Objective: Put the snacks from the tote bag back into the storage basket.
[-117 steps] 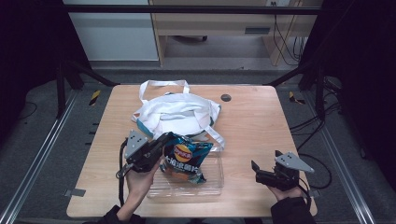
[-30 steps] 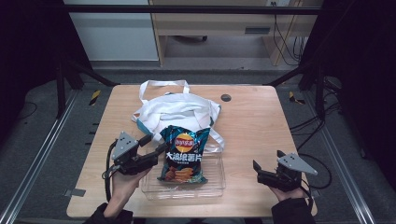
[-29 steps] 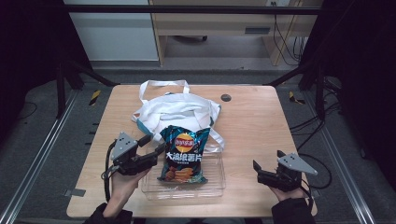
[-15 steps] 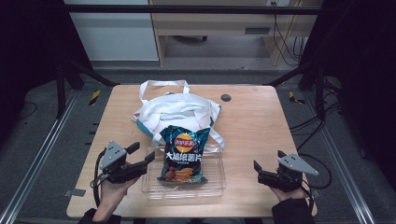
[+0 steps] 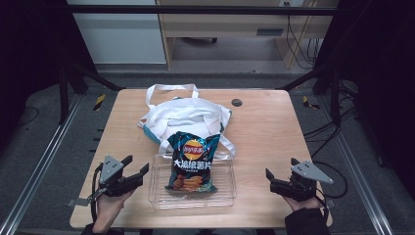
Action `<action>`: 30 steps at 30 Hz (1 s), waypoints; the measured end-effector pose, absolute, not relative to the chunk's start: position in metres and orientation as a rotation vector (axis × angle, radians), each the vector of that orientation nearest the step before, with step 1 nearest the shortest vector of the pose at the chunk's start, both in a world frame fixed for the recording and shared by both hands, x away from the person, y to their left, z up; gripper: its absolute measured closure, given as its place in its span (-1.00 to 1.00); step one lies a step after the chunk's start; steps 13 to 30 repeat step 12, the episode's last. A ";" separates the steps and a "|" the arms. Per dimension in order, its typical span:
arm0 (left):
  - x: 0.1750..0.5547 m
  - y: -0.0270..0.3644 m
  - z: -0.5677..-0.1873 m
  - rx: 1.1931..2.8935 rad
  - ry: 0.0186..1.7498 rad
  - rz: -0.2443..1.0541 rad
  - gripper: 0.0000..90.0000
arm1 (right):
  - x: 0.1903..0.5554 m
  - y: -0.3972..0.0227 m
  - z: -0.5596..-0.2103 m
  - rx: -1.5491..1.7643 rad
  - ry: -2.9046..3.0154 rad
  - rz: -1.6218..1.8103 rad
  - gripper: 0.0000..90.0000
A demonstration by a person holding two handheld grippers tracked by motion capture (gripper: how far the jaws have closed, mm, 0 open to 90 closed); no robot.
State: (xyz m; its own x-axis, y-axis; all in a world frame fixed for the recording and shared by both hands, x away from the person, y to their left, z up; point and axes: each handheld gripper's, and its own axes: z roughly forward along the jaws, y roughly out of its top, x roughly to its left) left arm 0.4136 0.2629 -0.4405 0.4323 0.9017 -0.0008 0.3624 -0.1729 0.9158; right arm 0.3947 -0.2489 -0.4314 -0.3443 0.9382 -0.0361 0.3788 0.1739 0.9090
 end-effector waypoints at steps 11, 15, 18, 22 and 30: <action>0.436 0.279 -0.455 1.779 1.193 0.717 -0.30 | 0.399 -0.250 -0.435 1.252 1.846 1.104 -0.83; 0.437 0.278 -0.456 1.788 1.196 0.716 -0.31 | 0.400 -0.250 -0.436 1.255 1.850 1.103 -0.83; 0.437 0.278 -0.456 1.788 1.196 0.716 -0.31 | 0.400 -0.250 -0.436 1.255 1.850 1.103 -0.83; 0.437 0.278 -0.456 1.788 1.196 0.716 -0.31 | 0.400 -0.250 -0.436 1.255 1.850 1.103 -0.83; 0.437 0.278 -0.456 1.788 1.196 0.716 -0.31 | 0.400 -0.250 -0.436 1.255 1.850 1.103 -0.83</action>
